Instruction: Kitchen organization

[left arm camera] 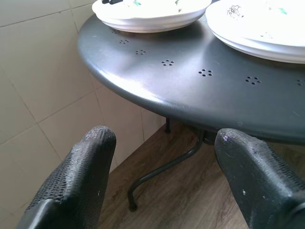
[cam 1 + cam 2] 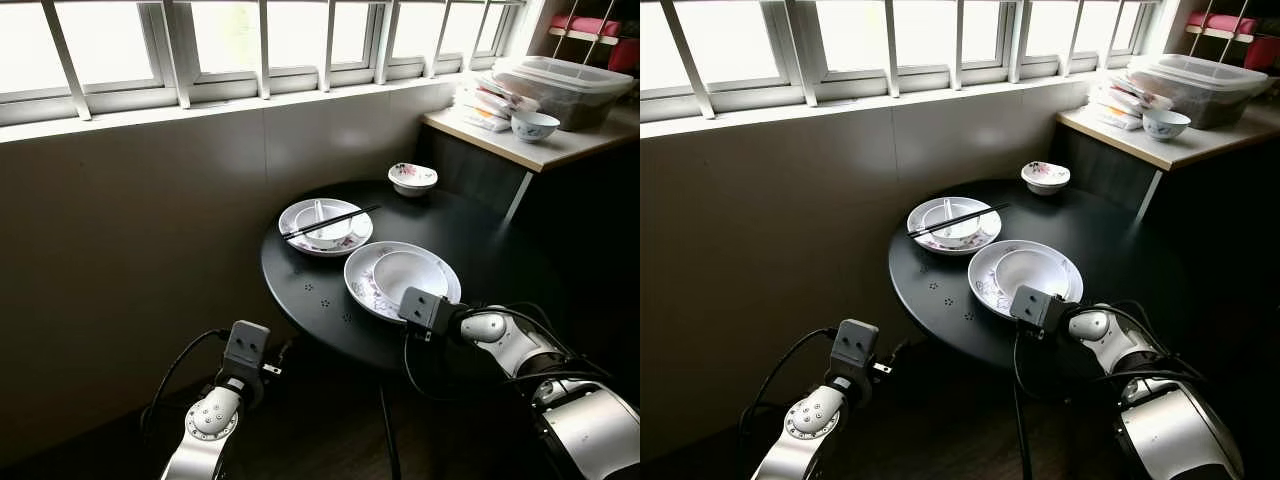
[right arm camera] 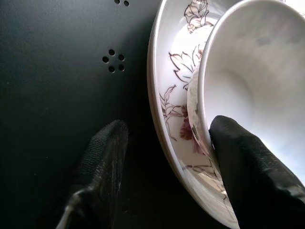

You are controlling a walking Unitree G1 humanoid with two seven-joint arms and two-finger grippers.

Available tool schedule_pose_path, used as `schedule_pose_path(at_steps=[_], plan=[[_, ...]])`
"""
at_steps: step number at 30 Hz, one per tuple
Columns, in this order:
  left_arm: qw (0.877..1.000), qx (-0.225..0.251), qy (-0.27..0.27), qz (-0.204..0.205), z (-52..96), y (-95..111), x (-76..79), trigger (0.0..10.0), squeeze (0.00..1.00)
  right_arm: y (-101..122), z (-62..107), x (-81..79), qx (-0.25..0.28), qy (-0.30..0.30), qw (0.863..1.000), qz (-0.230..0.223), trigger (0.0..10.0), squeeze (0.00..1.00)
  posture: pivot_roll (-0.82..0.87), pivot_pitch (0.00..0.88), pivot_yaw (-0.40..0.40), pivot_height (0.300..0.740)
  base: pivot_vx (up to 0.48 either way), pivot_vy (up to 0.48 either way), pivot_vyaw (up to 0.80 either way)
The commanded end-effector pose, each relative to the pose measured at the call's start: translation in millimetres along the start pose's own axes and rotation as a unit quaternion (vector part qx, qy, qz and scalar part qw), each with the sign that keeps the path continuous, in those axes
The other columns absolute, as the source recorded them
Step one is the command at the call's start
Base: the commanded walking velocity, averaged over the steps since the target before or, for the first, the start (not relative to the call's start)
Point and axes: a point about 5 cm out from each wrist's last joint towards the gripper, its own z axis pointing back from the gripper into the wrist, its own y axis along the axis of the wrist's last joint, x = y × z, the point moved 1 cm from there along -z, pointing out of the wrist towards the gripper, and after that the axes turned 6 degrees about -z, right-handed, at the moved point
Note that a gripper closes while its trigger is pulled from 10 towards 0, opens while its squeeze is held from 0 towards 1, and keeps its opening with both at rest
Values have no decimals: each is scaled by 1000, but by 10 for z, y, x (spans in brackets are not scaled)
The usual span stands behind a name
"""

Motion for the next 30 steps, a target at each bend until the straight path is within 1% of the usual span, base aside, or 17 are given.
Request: schedule_pose_path(at_steps=[1,3,5,12,17,24,25,26,27,29,30], plan=[[1000,4,0,4,-7,15,19,10000,0,-9,48,113,-14,-14,1000,-4,10000,0,65,0,-51,740,0,0,0],[1000,4,0,5,-6,15,24,10000,0,-6,58,145,-14,-20,999,-21,10000,0,65,0,-52,740,0,0,0],[1000,4,0,5,-5,14,27,10000,0,-6,63,161,-15,-24,999,-25,10000,0,65,0,-53,740,0,0,0],[1000,4,1,8,3,12,42,10000,0,7,70,193,-19,-29,999,-24,10000,0,66,0,-56,740,0,0,0],[1000,4,0,9,8,7,49,10000,0,1,57,170,-20,-27,999,-31,10000,0,68,0,-57,740,0,0,0],[1000,3,0,9,12,0,54,10000,0,-49,41,95,-18,-14,998,-51,10000,0,69,0,-57,740,0,0,0],[1000,3,0,9,11,-1,55,10000,0,-58,41,84,-16,-12,998,-56,4980,0,69,0,-57,740,0,0,0],[1000,2,0,9,14,-4,55,10000,0,-66,42,74,-14,-9,998,-59,3451,0,69,0,-56,740,0,0,0],[1000,2,0,9,17,-6,55,10000,0,-72,46,71,-11,-7,998,-64,0,0,69,0,-54,740,0,0,0],[1000,2,-1,9,21,-9,55,10000,0,-79,53,68,-9,-3,998,-66,0,0,68,0,-54,740,0,0,0],[1000,2,-1,9,23,-12,55,10000,0,-83,55,69,-12,-3,998,-60,0,0,68,0,-53,740,0,0,0]])
